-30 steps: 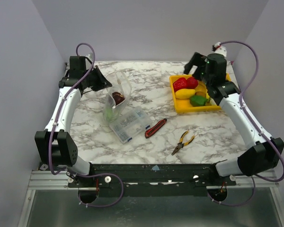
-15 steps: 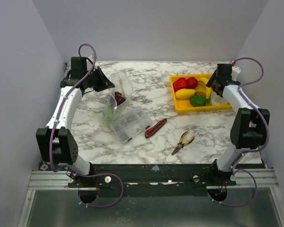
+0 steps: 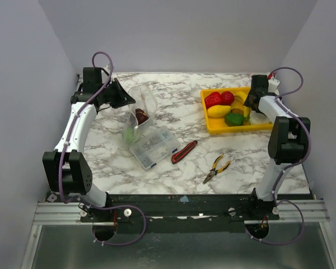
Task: Place the food in the zip-top bag and seal the zipper
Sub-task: Pick up the fake vegetable from the bin.
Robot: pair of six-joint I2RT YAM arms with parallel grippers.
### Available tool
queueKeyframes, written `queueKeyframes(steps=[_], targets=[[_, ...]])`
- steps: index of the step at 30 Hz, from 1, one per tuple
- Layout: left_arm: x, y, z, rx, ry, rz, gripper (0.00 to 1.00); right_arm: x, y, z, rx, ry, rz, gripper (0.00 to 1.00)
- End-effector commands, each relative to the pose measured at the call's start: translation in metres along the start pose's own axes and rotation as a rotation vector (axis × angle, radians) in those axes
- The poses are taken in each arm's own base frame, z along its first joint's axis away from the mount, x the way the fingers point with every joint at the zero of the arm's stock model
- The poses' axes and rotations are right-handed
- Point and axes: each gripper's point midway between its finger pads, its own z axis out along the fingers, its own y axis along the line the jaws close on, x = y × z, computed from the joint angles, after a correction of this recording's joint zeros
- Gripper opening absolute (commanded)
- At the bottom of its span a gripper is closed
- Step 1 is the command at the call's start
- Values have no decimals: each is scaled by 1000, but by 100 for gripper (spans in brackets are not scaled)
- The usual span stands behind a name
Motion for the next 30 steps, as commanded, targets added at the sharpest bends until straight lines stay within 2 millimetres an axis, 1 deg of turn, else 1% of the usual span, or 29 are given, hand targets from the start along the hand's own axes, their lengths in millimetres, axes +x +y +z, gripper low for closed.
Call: queueKeyframes(steps=[1,3,5,8,9,11,13,17,18,20,23,24,27,28,30], targets=[[0,-2,2,32,7,-8,0,12,-2,16,60,38,-41,99],[0,-2,2,33,9,-9,0,16,-4,19,78,45,-44,96],[0,-2,2,34,8,-9,0,19,-3,20,73,52,-45,87],[1,-2,3,35,10,-12,0,15,0,15,43,46,-40,67],[1,-2,3,35,11,-13,0,13,0,13,36,41,-36,63],[1,-2,3,36,11,-13,0,7,1,7,15,27,-28,49],[1,-2,3,36,10,-13,0,0,1,0,-1,11,-18,42],[1,-3,2,38,10,-13,0,-13,-2,-15,-27,-22,5,18],[1,-2,2,38,9,-12,0,-14,-2,-19,-33,-27,9,15],[0,-3,2,38,7,-10,0,-17,-3,-27,-52,-32,22,11],[1,-3,2,38,7,-11,0,-26,-6,-42,-84,-60,56,0],[-6,5,-2,25,-10,-24,0,-31,-8,-48,-91,-78,70,0],[-6,4,-2,28,-11,-24,0,-47,-10,-65,-132,-135,104,0],[-6,4,-3,29,-11,-24,0,-54,-11,-74,-149,-155,118,0],[-7,4,-3,30,-13,-24,0,-67,-7,-91,-214,-187,147,0]])
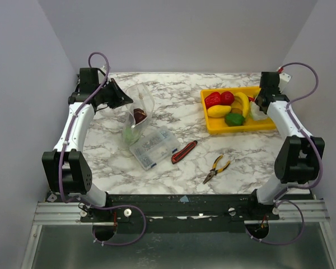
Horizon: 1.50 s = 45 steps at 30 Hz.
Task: Place the food in the zip-top bag and seal the zipper
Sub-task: Pick up the fake vegetable from the bin, then place the fake vegetable in the zipper food storage bag.
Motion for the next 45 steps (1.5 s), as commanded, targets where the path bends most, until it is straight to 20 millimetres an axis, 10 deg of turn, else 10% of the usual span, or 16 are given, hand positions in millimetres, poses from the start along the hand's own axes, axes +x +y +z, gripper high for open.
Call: queueKeyframes(steps=[1,10,17,23,28,45], targets=[[-3,-2,-1,26,-7,1,0,-45,18,-41,-173,-117,100,0],[-3,-6,-2,51,-3,3,0,-62,146,-184,-1077,-37,260,0],[-4,-11,-6,69,-16,20,0,-29,240,-328,-1610,111,260,0],[-3,-13,-7,77,-14,21,0,4,281,-409,-1880,259,333,0],[-2,-16,-9,88,-16,24,0,34,309,-423,-1929,367,422,0],[-3,-24,-15,119,-42,40,0,131,359,-344,-1384,522,384,0]])
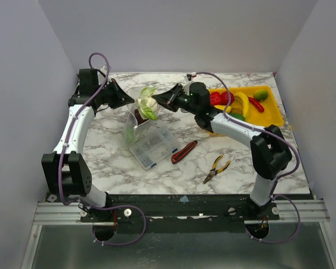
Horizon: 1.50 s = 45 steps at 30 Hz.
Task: Place the food in the zip-top bag and seal the zipper
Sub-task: Place the fake vegetable in the zipper food storage bag.
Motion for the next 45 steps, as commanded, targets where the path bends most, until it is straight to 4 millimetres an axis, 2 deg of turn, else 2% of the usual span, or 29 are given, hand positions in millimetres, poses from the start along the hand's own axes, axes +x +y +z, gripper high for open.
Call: queueKeyframes(steps=[1,3,7,9,12,14,20,23,27,32,37,41,43,45], targets=[[-4,-18,-11,65,-35,34,0,12,-17,11,143,-22,20,0],[-4,-17,-11,65,-37,34,0,21,-23,15,173,-3,27,1],[-3,-17,-10,68,-31,32,0,35,-30,19,203,19,-18,12],[-3,-17,-10,70,-30,32,0,39,-34,19,217,38,-43,21],[-3,-17,-10,69,-30,32,0,41,-39,17,245,64,-100,41],[-2,-17,-9,70,-29,32,0,43,-38,14,247,78,-132,50],[-3,-17,-9,71,-27,31,0,50,-34,11,276,173,-305,65],[-3,-16,-9,70,-27,30,0,48,-32,8,298,225,-433,70],[-3,-16,-9,68,-28,32,0,41,-19,1,291,251,-545,80],[-2,-17,-9,71,-25,31,0,47,-14,1,290,334,-558,82],[-2,-17,-10,69,-25,33,0,21,-6,-13,346,205,-616,82],[-2,-17,-9,73,-22,30,0,-1,-31,-29,481,132,-653,80],[-2,-17,-9,73,-21,28,0,-3,-47,-35,534,124,-660,76],[-1,-17,-9,75,-21,28,0,5,-57,-36,532,149,-646,74]])
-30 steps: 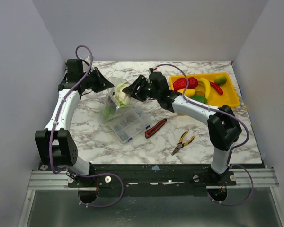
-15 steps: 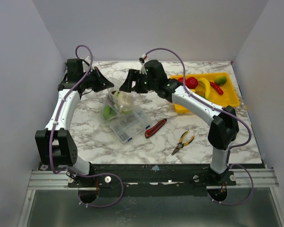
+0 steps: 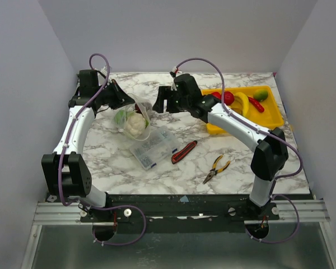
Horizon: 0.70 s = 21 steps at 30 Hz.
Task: Place the food in the zip-top bag and seal the zipper
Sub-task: Place the fake vegetable in the zipper food storage bag, then adjust the zipper food storage bag at the center of the board.
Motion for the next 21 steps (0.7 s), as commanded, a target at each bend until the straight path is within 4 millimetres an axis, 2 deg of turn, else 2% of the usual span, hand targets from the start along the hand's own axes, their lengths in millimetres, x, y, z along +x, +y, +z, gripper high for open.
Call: queueKeyframes(steps=[1,4,7,12,15,16,21], targets=[[-4,-16,-9,53,-18,24,0,18,-24,-4,71,24,-21,73],[-4,-16,-9,54,-17,23,0,37,-7,-3,-16,56,2,73],[-5,-15,-8,53,-17,23,0,43,17,-12,-84,0,-25,76],[-4,-14,-7,51,-14,19,0,58,29,-22,-162,-60,36,79],[-4,-14,-7,52,-12,19,0,70,27,-11,-162,-48,90,76],[-4,-14,-7,53,-11,19,0,74,25,-4,-157,-42,111,72],[-3,-17,-8,68,-8,18,0,86,41,23,-224,32,162,58]])
